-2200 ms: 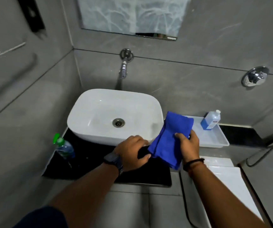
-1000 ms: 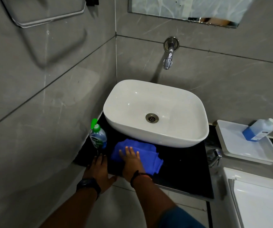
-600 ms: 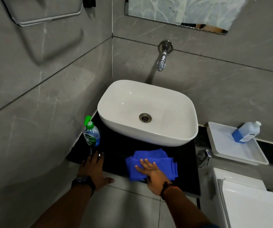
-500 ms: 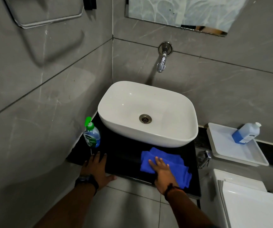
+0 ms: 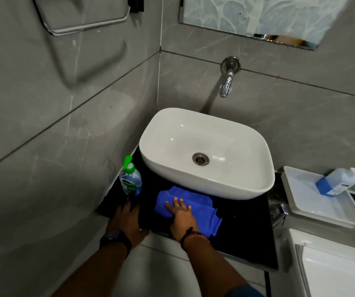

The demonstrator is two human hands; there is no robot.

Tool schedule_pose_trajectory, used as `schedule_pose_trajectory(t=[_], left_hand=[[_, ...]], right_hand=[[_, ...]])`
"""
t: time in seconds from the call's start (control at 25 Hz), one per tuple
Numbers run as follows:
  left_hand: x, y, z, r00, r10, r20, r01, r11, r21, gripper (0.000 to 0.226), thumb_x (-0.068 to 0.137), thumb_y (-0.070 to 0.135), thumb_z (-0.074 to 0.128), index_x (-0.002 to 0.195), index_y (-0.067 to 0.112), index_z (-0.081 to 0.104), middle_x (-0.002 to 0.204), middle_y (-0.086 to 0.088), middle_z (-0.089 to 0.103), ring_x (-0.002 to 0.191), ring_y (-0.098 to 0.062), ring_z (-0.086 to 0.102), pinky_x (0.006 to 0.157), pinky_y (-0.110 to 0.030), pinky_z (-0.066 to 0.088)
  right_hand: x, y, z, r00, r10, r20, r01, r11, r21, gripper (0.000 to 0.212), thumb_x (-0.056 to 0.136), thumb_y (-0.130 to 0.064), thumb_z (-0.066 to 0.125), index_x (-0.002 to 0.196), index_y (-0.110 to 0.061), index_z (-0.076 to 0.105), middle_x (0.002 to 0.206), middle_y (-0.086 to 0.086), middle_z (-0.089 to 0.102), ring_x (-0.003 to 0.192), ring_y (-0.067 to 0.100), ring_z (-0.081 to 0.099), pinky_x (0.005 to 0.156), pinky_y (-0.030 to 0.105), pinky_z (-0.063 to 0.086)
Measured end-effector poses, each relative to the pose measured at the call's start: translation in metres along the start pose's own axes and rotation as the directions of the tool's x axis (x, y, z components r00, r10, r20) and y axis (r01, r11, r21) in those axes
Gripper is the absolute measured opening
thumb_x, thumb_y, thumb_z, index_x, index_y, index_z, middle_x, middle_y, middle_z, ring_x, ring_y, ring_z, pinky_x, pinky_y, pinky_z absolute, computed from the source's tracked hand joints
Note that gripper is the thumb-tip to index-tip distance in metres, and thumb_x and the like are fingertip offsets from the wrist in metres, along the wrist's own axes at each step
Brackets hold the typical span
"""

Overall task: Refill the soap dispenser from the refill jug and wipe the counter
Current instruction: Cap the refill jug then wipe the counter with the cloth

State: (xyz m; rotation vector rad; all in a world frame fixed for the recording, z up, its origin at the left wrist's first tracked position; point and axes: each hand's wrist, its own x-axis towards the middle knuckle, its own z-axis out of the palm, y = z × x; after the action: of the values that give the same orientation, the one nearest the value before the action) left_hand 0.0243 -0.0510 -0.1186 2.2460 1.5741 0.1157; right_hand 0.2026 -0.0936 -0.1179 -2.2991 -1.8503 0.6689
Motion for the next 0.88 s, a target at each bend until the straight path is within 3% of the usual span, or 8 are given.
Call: schedule_pose_trajectory(t=[0.12,0.2,0.32,0.48,0.6,0.72,0.8,0.88], left_hand=[[0.008,0.02,-0.012,0.997,0.033,0.076,-0.032,0.999,-0.016,0.09,0.057,0.044,0.075,0.136,0.029,0.035,0.138,-0.004,0.041,0.122,-0.033,0.043,0.098,-0.039,0.043],[0.013,0.04,-0.02,0.991,0.104,0.087,-0.106,0.994,0.019,0.088,0.057,0.039,0.079,0.134,0.026,0.039,0.134,-0.005,0.044,0.118,-0.032,0.048,0.094,-0.038,0.046],[0.014,0.085,-0.03,0.971,0.238,0.027,-0.237,0.97,-0.053,0.06,0.067,0.038,0.074,0.122,0.022,0.054,0.125,-0.005,0.052,0.109,-0.027,0.055,0.089,-0.034,0.046],[0.005,0.169,-0.034,0.86,0.506,0.065,-0.501,0.862,-0.076,0.049,0.078,0.044,0.061,0.121,0.021,0.056,0.122,0.0,0.055,0.113,-0.019,0.053,0.096,-0.025,0.039],[-0.004,0.253,-0.025,0.757,0.65,0.069,-0.64,0.759,-0.125,0.05,0.079,0.047,0.059,0.122,0.02,0.055,0.122,-0.002,0.055,0.114,-0.021,0.052,0.099,-0.026,0.039],[-0.009,0.352,0.001,0.648,0.756,0.092,-0.741,0.654,-0.155,0.045,0.081,0.044,0.058,0.116,0.017,0.057,0.116,-0.007,0.056,0.108,-0.028,0.053,0.095,-0.034,0.042],[0.001,0.412,0.021,0.627,0.772,0.108,-0.749,0.635,-0.187,0.044,0.08,0.043,0.056,0.115,0.017,0.055,0.115,-0.006,0.056,0.107,-0.028,0.052,0.093,-0.037,0.044],[0.026,0.461,0.041,0.663,0.742,0.102,-0.716,0.668,-0.204,0.046,0.08,0.043,0.056,0.119,0.019,0.054,0.118,-0.004,0.055,0.11,-0.026,0.051,0.095,-0.039,0.044]], right_hand=[[-0.019,0.026,-0.033,0.998,-0.056,0.01,0.051,0.96,0.276,0.053,0.084,0.002,0.045,0.13,-0.022,0.057,0.141,0.008,0.054,0.133,0.02,0.045,0.111,0.022,0.027],[-0.035,0.045,-0.061,0.998,0.027,-0.064,0.004,0.897,0.442,0.037,0.083,-0.002,0.051,0.109,-0.022,0.068,0.114,0.005,0.071,0.109,0.02,0.061,0.1,0.025,0.043],[-0.069,0.079,-0.109,0.976,0.189,-0.106,-0.084,0.78,0.62,0.026,0.083,-0.005,0.054,0.094,-0.024,0.067,0.099,0.002,0.07,0.094,0.018,0.062,0.087,0.031,0.047],[-0.13,0.145,-0.178,0.911,0.4,-0.096,-0.248,0.72,0.648,0.03,0.083,-0.001,0.054,0.106,-0.017,0.066,0.102,0.005,0.069,0.096,0.025,0.062,0.084,0.034,0.048],[-0.165,0.204,-0.223,0.803,0.569,-0.176,-0.35,0.69,0.634,0.026,0.084,-0.001,0.054,0.108,-0.006,0.062,0.105,0.011,0.065,0.096,0.028,0.059,0.082,0.033,0.041],[-0.176,0.266,-0.259,0.682,0.677,-0.276,-0.374,0.647,0.665,0.021,0.088,-0.005,0.051,0.108,-0.01,0.054,0.107,0.012,0.06,0.093,0.026,0.053,0.085,0.036,0.039],[-0.169,0.311,-0.275,0.628,0.698,-0.345,-0.36,0.653,0.666,0.021,0.09,-0.003,0.049,0.11,-0.006,0.053,0.106,0.015,0.059,0.09,0.026,0.051,0.083,0.035,0.038],[-0.154,0.357,-0.286,0.597,0.717,-0.36,-0.37,0.644,0.67,0.022,0.09,-0.001,0.048,0.112,-0.002,0.054,0.107,0.019,0.061,0.089,0.028,0.051,0.083,0.035,0.039]])
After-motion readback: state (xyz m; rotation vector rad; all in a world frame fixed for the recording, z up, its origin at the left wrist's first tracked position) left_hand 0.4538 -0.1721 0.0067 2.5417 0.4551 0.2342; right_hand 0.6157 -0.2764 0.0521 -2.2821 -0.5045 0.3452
